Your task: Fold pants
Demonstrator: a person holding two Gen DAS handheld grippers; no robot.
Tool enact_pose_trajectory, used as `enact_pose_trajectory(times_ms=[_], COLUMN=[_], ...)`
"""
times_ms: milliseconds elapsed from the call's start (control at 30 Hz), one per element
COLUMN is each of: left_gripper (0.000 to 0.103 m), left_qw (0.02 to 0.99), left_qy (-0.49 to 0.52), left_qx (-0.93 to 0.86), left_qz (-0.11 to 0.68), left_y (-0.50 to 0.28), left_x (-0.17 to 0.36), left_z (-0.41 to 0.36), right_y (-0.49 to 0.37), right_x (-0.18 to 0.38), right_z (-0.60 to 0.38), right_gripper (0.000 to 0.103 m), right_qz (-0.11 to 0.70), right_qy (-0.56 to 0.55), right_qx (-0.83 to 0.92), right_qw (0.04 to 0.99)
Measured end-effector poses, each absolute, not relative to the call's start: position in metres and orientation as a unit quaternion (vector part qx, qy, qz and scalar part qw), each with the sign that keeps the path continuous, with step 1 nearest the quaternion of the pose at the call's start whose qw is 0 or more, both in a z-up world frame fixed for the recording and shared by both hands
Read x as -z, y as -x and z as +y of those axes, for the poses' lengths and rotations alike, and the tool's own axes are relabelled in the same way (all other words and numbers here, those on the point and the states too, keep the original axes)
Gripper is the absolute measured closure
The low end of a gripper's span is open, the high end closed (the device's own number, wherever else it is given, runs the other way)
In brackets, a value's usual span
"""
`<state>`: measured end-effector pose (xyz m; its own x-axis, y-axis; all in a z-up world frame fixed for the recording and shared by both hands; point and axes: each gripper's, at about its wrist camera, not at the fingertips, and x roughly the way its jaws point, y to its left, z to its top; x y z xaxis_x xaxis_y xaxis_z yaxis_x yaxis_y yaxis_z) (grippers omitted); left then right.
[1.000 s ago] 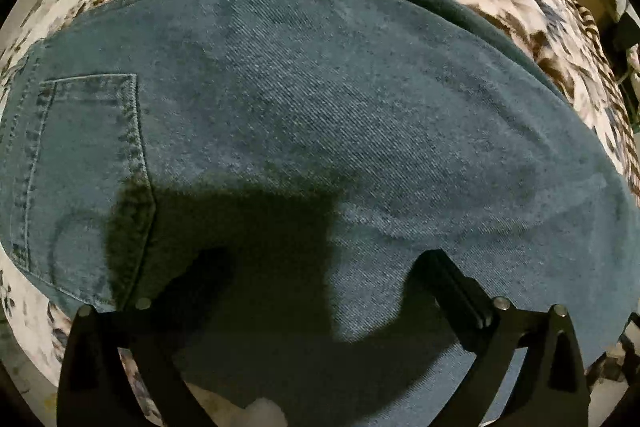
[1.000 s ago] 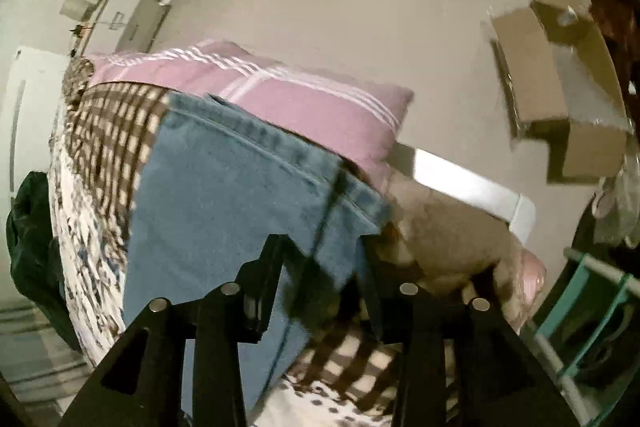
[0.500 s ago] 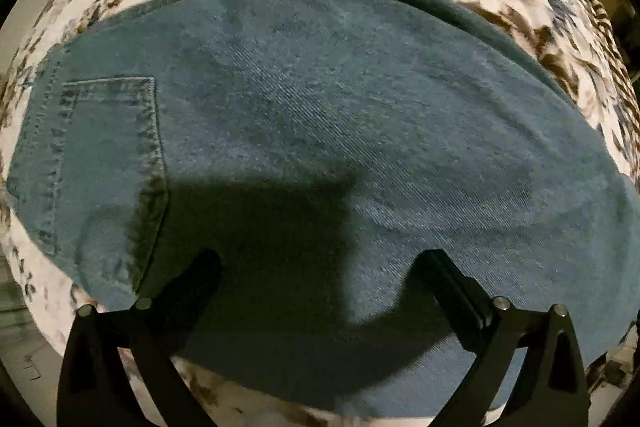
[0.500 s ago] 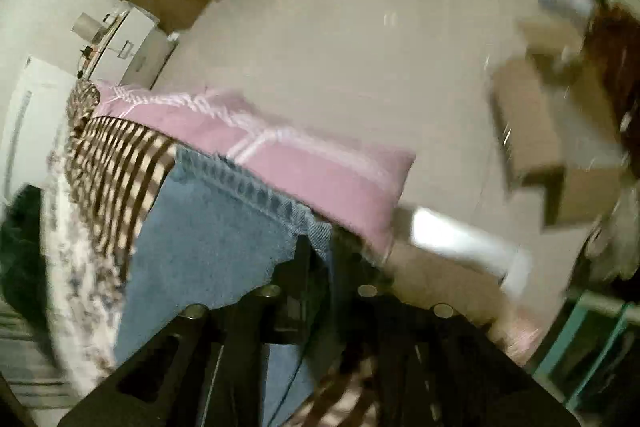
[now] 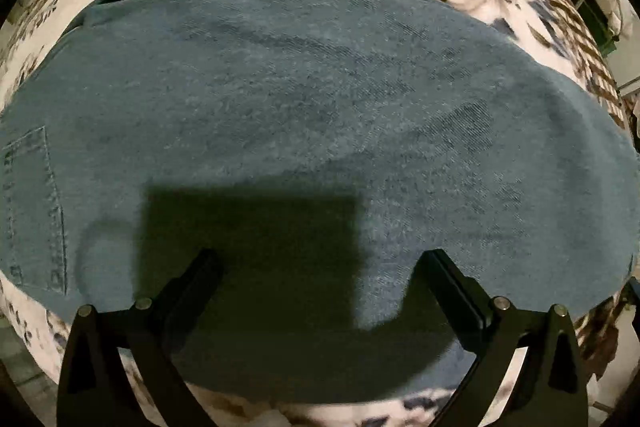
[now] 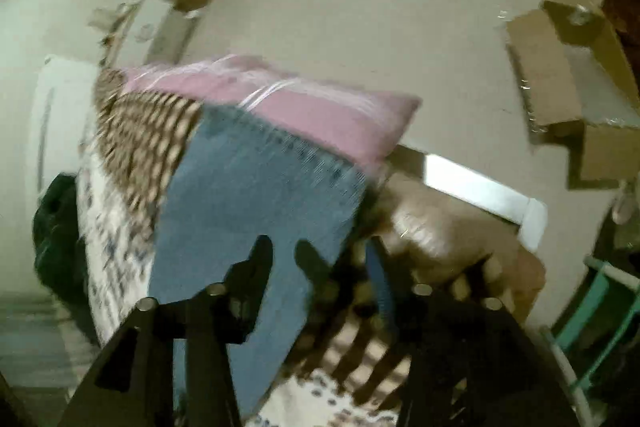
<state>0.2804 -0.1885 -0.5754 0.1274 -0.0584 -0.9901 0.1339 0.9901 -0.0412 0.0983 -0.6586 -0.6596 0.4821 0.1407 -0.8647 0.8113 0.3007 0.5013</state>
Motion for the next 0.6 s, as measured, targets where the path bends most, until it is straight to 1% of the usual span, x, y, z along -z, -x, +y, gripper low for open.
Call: enact_pose_trajectory(times_ms=[100, 167, 233, 267, 300, 333, 400, 500, 600], left_gripper=[0.000, 0.000, 0.000, 0.000, 0.000, 0.000, 0.000, 0.000, 0.000], left_qw=[0.753, 0.754, 0.755, 0.754, 0.754, 0.753, 0.752, 0.752, 0.753], left_qy=[-0.026, -0.026, -0.028, -0.028, -0.029, -0.030, -0.033, -0.031, -0.030], left_qx=[0.068, 0.070, 0.072, 0.072, 0.072, 0.073, 0.073, 0.070, 0.068], left_qz=[0.654, 0.652, 0.652, 0.652, 0.653, 0.654, 0.654, 0.655, 0.654], left_y=[-0.283, -0.282, -0.279, -0.275, -0.273, -0.273, -0.277, -0.289, -0.296], left_x=[0.581, 0.586, 0.586, 0.583, 0.578, 0.576, 0.575, 0.576, 0.575], left_z=[-0.188, -0.183, -0.182, -0.170, -0.161, -0.155, -0.155, -0.157, -0.161], right_y=[-0.110, -0.115, -0.117, -0.117, -0.117, -0.119, -0.124, -0.137, -0.143], right_x=[0.684, 0.703, 0.714, 0.714, 0.710, 0.705, 0.698, 0.709, 0.710], right_z=[-0.633, -0.620, -0.613, -0.612, -0.611, -0.611, -0.611, -0.613, -0.617], right_gripper=[0.051, 0.051, 0.053, 0.061, 0.066, 0.067, 0.067, 0.067, 0.067], right_qz=[0.483, 0.489, 0.459, 0.442, 0.422, 0.405, 0.383, 0.396, 0.376], right_qy=[-0.542, -0.547, -0.571, -0.576, -0.578, -0.575, -0.576, -0.575, -0.583], right_qx=[0.196, 0.180, 0.177, 0.177, 0.180, 0.184, 0.179, 0.175, 0.163], right_qw=[0.659, 0.655, 0.658, 0.664, 0.676, 0.686, 0.700, 0.694, 0.701])
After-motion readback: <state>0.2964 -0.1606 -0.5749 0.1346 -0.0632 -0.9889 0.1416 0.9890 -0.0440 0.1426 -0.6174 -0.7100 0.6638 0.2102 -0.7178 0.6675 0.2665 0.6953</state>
